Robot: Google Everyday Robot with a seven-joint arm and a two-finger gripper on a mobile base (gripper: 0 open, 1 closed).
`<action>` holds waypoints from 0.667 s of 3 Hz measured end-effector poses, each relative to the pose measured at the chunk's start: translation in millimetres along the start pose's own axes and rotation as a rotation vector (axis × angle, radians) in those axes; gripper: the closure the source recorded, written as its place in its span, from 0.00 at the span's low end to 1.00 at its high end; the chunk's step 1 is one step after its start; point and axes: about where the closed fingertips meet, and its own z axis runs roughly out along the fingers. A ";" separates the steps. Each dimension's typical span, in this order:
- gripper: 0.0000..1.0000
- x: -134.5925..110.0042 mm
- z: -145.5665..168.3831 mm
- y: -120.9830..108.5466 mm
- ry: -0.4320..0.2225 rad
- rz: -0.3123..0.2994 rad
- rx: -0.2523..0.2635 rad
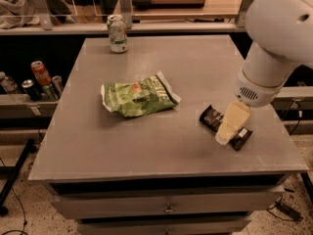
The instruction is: Pick rxbar chocolate
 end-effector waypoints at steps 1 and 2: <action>0.00 -2.0 18.0 3.3 0.028 0.018 -0.003; 0.16 -4.9 28.0 6.4 0.045 0.024 -0.004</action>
Offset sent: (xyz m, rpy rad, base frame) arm 0.0062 0.0120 -0.0400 -0.0340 0.0504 -0.0390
